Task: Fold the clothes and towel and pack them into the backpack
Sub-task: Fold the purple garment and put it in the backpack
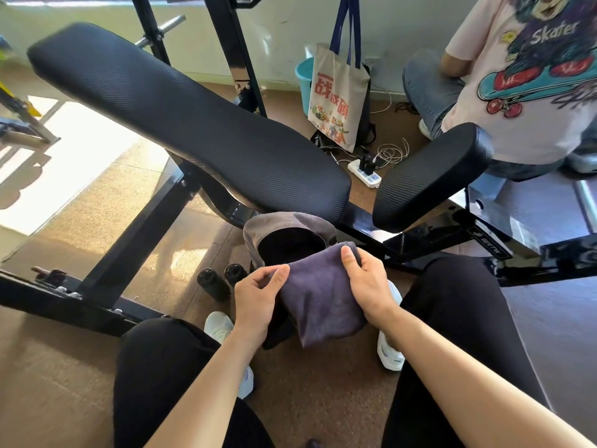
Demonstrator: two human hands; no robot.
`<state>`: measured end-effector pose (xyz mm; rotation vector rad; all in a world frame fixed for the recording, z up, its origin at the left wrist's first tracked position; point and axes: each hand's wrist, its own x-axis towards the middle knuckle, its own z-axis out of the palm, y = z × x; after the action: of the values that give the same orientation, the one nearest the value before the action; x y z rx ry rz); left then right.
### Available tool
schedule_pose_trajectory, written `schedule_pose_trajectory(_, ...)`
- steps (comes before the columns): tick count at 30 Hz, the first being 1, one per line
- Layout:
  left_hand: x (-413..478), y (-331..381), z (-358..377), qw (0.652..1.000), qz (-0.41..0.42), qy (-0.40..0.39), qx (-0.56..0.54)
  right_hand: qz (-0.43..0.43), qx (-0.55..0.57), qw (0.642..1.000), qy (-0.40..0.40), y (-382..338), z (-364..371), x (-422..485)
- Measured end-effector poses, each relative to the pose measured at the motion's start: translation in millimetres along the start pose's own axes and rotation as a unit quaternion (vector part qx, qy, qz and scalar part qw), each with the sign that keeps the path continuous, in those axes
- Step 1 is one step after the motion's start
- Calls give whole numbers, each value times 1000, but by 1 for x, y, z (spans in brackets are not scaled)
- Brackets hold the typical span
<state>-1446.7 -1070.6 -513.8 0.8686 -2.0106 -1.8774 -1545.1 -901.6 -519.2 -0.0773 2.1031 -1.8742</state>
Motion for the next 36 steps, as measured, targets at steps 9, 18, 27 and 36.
schedule_pose_trajectory(9,-6,-7,15,975,-165,-148,-22,-1,38,999,-11,-1,-3,2)
schedule_pose_trajectory(18,3,-10,1,986,-77,-133,-57,110,42,978,-172,2,-22,10)
schedule_pose_trajectory(27,10,-10,-15,982,-81,-156,-72,122,89,963,-225,1,-28,8)
schedule_pose_trajectory(36,7,2,-33,950,-82,-247,-171,131,194,929,-288,-16,-36,2)
